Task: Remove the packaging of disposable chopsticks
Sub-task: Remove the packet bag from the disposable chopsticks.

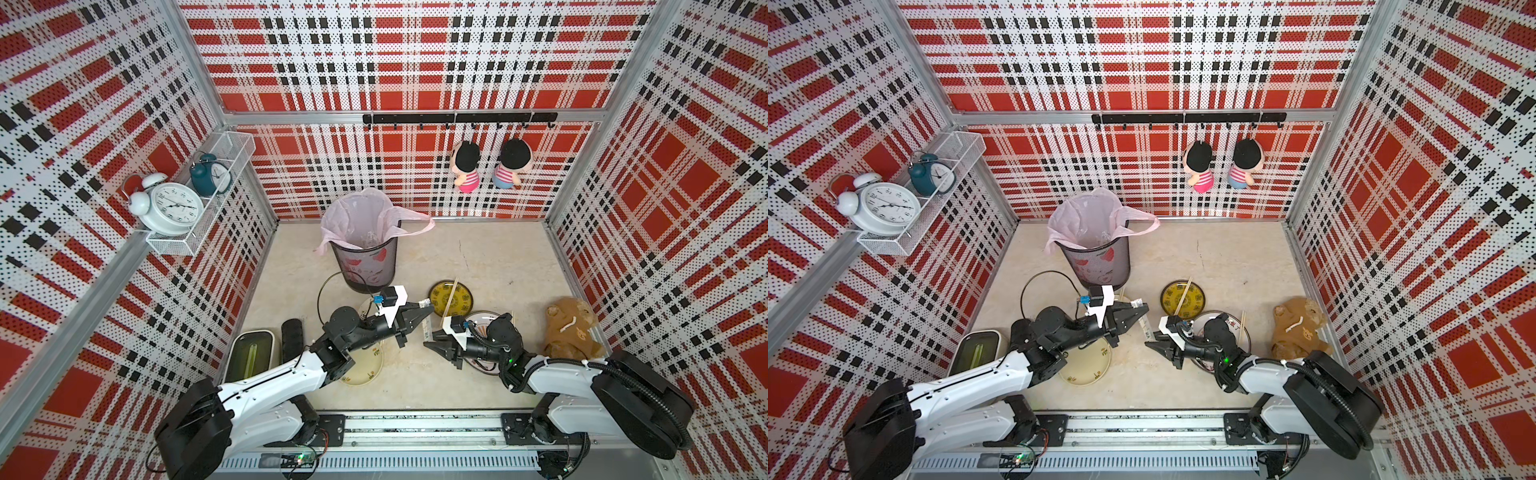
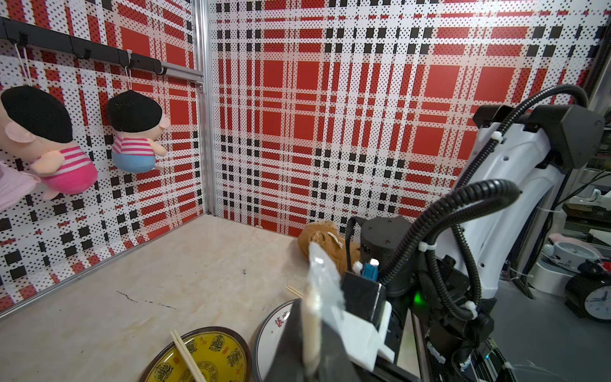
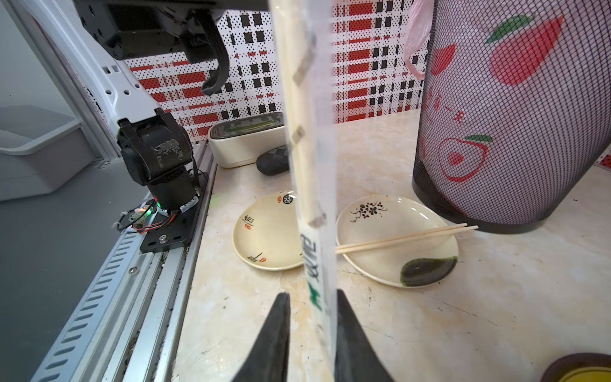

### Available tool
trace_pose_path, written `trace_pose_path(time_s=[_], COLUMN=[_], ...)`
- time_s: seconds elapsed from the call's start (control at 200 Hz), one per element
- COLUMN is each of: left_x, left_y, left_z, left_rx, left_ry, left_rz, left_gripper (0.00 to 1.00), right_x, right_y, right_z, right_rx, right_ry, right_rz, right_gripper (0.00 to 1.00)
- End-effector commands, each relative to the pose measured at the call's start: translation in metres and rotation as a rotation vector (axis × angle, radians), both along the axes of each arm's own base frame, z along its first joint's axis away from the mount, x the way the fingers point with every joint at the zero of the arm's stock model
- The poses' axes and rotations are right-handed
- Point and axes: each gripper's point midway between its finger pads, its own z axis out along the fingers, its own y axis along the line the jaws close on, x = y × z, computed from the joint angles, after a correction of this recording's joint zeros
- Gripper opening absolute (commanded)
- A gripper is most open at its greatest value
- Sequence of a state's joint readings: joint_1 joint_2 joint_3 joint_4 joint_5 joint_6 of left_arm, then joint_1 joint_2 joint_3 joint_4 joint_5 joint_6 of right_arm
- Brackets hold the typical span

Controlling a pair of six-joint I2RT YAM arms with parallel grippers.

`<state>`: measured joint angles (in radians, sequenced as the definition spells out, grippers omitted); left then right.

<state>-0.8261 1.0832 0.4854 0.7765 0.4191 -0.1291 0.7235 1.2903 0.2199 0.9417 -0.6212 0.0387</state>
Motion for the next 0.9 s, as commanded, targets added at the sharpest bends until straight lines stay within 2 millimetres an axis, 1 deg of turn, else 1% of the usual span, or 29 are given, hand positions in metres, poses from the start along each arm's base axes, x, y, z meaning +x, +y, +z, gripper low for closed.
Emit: trace_pose_path(time_s=[0.0,0.08,0.17,0.306,0.451,0.531,0.616,0.691,0.732,0.792,0.897], left_x=[-0.006,-0.006,-0.007,-0.009,-0.010,-0.010,-0.012,-0.017,-0.020,-0.022,-0.028], left_y=[0.000,-0.001,-0.003,-0.001,-0.003,-0.005,-0.006,-0.006,-0.004,-0.001,0.007], left_z=[0.019,0.018,0.018,0.019,0.017,0.015,0.015,0.019,0.022,0.027,0.034], left_rx=[-0.032,-0.031,-0.030,-0.034,-0.027,-0.023,-0.023,-0.038,-0.053,-0.078,-0.123], left_ry=[-0.038,-0.036,-0.034,-0.036,-0.031,-0.027,-0.037,-0.052,-0.059,-0.068,-0.088], left_rz=[-0.017,-0.021,-0.026,-0.023,-0.035,-0.037,-0.053,-0.082,-0.094,-0.099,-0.109], left_gripper=[0.00,0.00,0.00,0.00,0.00,0.00,0.14,0.32,0.39,0.43,0.42], right_x=[0.003,0.003,0.003,0.003,0.002,0.001,-0.001,-0.003,-0.004,-0.004,-0.006], right_y=[0.004,0.004,0.004,0.004,0.003,0.002,0.001,0.000,0.000,-0.001,-0.002], right_z=[0.011,0.010,0.010,0.011,0.012,0.011,0.010,0.009,0.008,0.008,0.010], right_rx=[0.025,0.022,0.023,0.025,0.028,0.029,0.031,0.032,0.031,0.033,0.038], right_ry=[-0.059,-0.056,-0.058,-0.062,-0.064,-0.067,-0.066,-0.069,-0.069,-0.070,-0.074], right_rz=[0.012,0.014,0.015,0.011,0.015,0.018,0.021,0.021,0.022,0.023,0.025], right_gripper=[0.22,0.21,0.16,0.11,0.00,0.00,0.00,0.00,0.00,0.00,0.00])
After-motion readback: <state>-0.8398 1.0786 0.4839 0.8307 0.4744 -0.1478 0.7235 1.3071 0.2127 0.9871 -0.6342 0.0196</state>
